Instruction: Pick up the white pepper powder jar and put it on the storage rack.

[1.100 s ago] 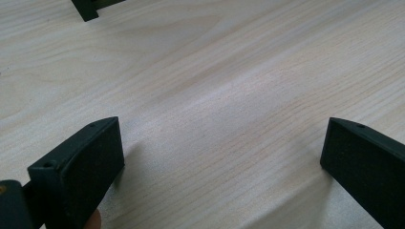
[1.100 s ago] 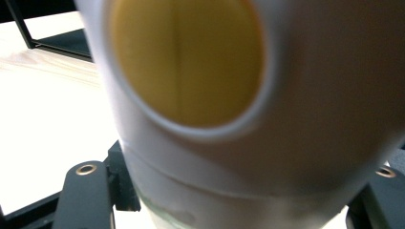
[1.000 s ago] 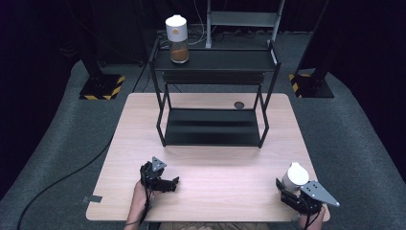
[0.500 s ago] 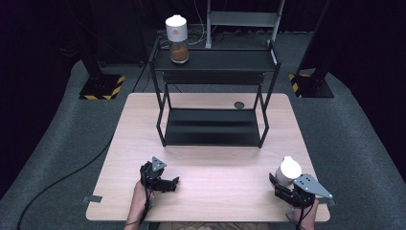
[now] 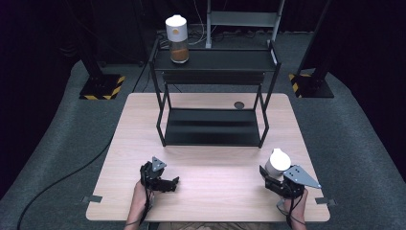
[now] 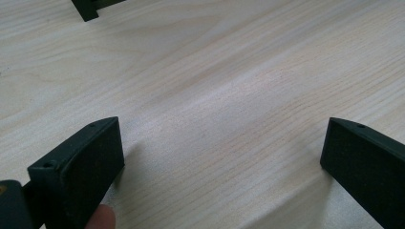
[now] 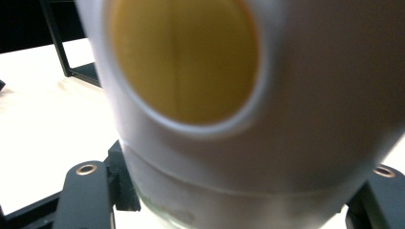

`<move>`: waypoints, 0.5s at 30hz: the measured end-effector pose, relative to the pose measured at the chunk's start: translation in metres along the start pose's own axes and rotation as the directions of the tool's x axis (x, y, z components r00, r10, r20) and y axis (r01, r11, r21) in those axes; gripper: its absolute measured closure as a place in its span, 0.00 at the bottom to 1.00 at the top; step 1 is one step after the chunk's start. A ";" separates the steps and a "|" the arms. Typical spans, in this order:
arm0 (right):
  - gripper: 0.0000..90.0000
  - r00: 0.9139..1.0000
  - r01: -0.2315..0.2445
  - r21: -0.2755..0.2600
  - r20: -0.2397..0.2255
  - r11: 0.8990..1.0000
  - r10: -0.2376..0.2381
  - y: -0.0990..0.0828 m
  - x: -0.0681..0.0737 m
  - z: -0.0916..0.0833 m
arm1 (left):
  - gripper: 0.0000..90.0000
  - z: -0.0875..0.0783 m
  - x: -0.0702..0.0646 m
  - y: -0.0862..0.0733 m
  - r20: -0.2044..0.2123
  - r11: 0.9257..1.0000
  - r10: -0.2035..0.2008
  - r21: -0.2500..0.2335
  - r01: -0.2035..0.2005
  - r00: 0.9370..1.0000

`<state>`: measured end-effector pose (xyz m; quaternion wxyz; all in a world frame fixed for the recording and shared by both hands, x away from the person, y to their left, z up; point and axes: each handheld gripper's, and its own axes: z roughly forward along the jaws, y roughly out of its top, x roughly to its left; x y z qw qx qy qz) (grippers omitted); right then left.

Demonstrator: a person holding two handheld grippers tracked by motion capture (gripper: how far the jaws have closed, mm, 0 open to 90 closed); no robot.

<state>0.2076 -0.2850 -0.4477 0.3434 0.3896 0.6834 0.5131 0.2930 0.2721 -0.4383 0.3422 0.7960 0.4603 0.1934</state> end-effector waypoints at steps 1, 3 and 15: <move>0.34 1.000 -0.001 0.000 -0.001 1.000 0.001 0.001 0.000 0.002 | 0.00 0.000 0.000 0.000 0.000 1.000 0.000 0.000 0.000 1.000; 0.34 1.000 0.000 -0.004 -0.007 1.000 0.000 0.003 0.000 0.004 | 0.00 0.000 0.000 0.000 0.000 1.000 0.000 0.000 0.000 1.000; 0.34 1.000 -0.003 -0.021 -0.011 1.000 0.002 0.016 -0.002 0.022 | 0.00 0.000 0.000 0.000 0.001 1.000 0.001 0.001 -0.001 1.000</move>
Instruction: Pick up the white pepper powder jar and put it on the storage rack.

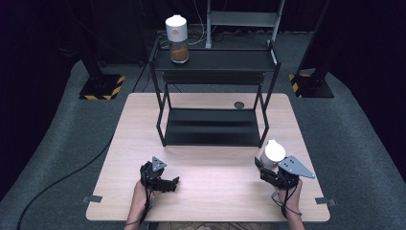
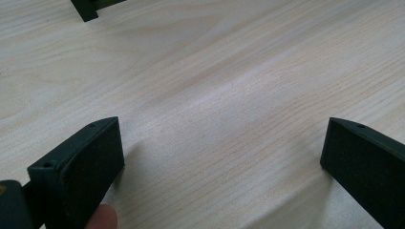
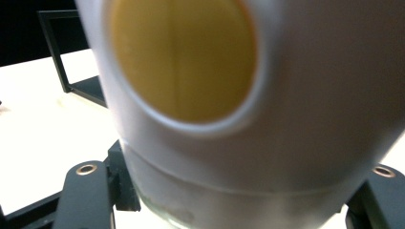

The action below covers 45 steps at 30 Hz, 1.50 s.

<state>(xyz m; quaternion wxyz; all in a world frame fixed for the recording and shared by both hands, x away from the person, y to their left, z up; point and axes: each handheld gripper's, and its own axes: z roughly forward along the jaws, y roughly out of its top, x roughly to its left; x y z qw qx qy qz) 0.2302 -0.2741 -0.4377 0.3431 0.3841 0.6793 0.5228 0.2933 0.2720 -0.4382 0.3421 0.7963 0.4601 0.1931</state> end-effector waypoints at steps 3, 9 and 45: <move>0.34 1.000 0.002 -0.001 -0.003 1.000 -0.002 0.004 -0.001 0.005 | 0.00 0.000 0.000 0.000 0.000 1.000 0.001 0.000 -0.001 1.000; 0.34 1.000 0.009 0.000 -0.002 1.000 -0.009 0.008 -0.001 0.013 | 0.00 0.000 0.000 0.000 0.000 1.000 0.000 0.000 0.000 1.000; 0.34 1.000 0.008 0.018 -0.029 1.000 -0.007 0.040 -0.014 0.070 | 0.00 0.000 -0.001 0.000 -0.003 1.000 0.004 -0.002 -0.004 1.000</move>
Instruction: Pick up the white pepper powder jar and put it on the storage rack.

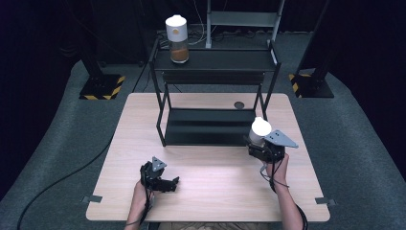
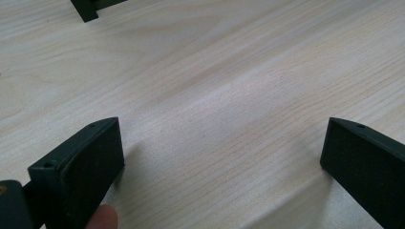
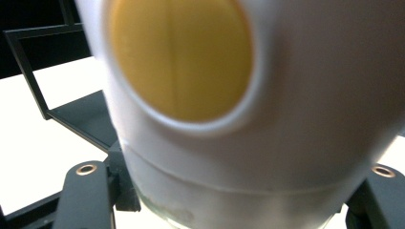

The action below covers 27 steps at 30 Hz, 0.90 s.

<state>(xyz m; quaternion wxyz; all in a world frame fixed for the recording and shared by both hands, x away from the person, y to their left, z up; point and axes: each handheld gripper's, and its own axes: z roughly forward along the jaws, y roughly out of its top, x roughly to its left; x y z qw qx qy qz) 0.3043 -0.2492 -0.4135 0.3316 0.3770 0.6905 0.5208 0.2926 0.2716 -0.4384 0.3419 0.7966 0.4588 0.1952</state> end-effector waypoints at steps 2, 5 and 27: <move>0.34 1.000 -0.002 0.002 -0.001 1.000 0.002 0.001 -0.001 0.003 | 0.00 0.000 0.001 0.000 0.002 1.000 -0.002 0.002 0.002 1.000; 0.34 1.000 -0.005 0.004 -0.003 1.000 0.005 0.004 -0.003 0.008 | 0.00 0.000 0.000 0.000 0.002 1.000 -0.001 0.001 0.001 1.000; 0.34 1.000 -0.006 0.017 -0.017 1.000 0.006 0.025 -0.011 0.038 | 0.01 0.000 0.000 0.000 0.001 1.000 0.001 -0.001 -0.001 1.000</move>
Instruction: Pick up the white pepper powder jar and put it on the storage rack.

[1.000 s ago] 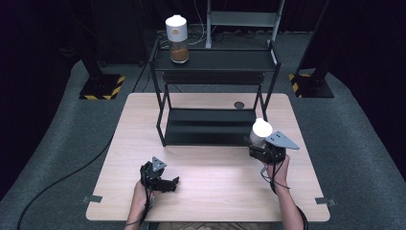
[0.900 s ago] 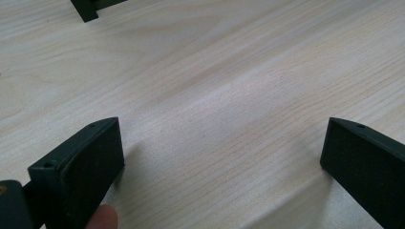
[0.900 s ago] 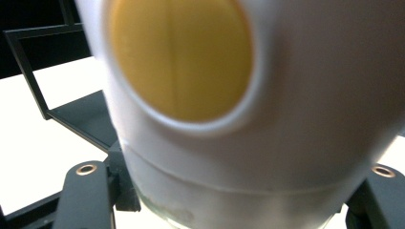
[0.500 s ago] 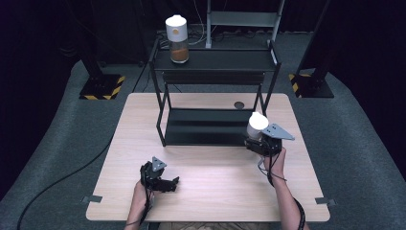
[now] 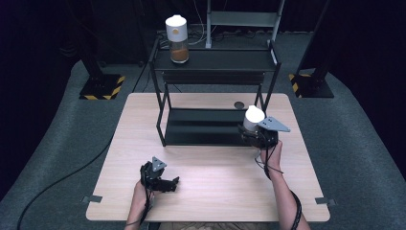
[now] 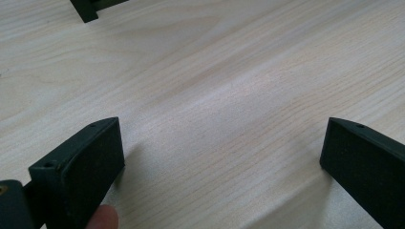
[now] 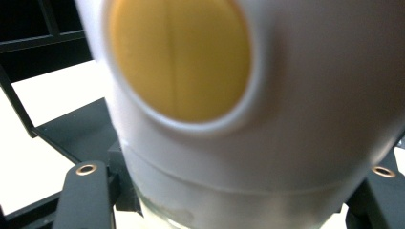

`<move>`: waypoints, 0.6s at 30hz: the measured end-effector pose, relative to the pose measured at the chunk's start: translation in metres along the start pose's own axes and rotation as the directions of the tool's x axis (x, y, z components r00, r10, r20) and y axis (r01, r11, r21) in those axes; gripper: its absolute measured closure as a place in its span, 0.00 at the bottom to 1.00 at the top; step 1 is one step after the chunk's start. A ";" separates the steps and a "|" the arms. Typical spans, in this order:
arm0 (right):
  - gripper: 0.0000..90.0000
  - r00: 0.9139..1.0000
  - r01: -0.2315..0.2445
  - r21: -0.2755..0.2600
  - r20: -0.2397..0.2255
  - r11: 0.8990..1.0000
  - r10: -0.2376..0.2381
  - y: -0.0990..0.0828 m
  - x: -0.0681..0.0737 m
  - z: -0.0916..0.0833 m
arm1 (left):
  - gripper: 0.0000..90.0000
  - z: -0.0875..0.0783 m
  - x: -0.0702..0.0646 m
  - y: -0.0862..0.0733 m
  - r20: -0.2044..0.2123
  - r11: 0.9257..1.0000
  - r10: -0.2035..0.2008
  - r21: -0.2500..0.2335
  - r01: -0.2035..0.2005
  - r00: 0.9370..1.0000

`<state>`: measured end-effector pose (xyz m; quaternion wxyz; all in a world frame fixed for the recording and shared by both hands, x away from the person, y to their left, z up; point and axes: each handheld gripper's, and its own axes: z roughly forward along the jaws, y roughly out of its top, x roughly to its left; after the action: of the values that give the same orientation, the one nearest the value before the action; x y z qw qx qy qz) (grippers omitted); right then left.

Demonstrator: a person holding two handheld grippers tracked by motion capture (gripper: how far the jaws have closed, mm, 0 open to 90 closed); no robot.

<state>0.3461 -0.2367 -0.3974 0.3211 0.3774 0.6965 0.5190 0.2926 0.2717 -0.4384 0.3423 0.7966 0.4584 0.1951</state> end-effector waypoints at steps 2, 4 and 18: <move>0.34 1.000 -0.002 -0.002 0.000 1.000 0.002 0.002 -0.001 0.001 | 0.01 0.000 0.001 0.000 0.003 1.000 -0.001 0.002 0.001 1.000; 0.34 1.000 -0.004 -0.005 0.001 1.000 0.004 0.004 -0.002 0.002 | 0.01 0.000 0.001 0.000 0.003 1.000 0.000 0.001 0.000 1.000; 0.34 1.000 0.008 -0.020 0.000 1.000 -0.008 0.021 -0.007 0.008 | 0.01 0.000 0.001 0.000 0.003 1.000 -0.001 0.001 0.001 1.000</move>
<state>0.3601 -0.2348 -0.3787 0.3266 0.3715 0.6929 0.5246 0.2930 0.2721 -0.4383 0.3426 0.7968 0.4585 0.1936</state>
